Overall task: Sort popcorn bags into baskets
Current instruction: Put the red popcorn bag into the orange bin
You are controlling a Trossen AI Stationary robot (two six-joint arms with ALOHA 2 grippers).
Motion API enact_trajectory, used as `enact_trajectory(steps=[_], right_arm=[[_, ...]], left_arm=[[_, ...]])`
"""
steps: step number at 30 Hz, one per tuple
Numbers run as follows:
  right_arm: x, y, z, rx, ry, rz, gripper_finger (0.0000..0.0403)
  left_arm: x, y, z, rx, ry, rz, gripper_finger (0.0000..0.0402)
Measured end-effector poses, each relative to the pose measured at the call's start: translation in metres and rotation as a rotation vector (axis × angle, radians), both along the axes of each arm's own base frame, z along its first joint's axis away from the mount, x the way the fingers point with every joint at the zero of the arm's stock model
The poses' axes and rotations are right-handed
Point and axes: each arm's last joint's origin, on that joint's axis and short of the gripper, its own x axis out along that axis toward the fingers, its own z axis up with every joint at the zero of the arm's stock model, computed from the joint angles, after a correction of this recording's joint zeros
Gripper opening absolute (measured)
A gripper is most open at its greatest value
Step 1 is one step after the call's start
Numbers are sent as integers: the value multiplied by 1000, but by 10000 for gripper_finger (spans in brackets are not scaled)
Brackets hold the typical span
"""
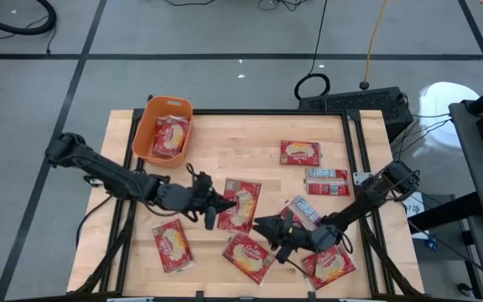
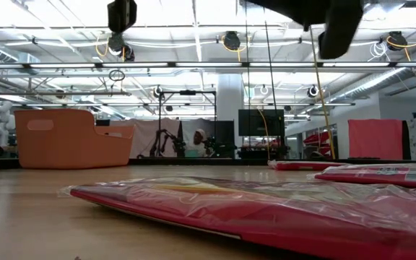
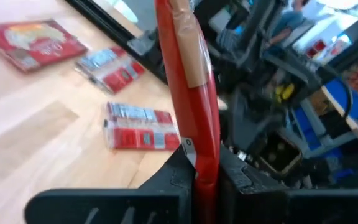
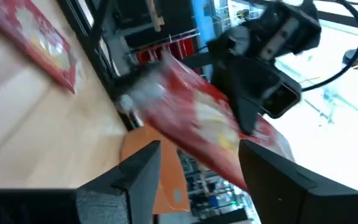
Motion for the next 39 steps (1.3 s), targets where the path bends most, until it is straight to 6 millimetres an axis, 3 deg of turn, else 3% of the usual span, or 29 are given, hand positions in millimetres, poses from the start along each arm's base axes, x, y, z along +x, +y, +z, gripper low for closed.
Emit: enact_trajectory(steps=[6,10,22,27,34,39], right_arm=[[0,-1,-12,121,51,-33,210],[0,-1,-16,215,56,-31,210],[1,-2,-17,363,18,-33,210],[1,-2,-17,362,18,-32,210],[2,-3,-17,377,12,-37,210],[2,-3,-17,384,11,-37,210]], left_arm=[[-21,18,23,8,-24,32,34],[-42,41,29,78,66,140,19],[-103,128,31,-33,313,477,35],[-115,157,31,-76,342,466,19],[-131,195,28,-129,366,494,36],[-150,216,34,-147,459,538,26]])
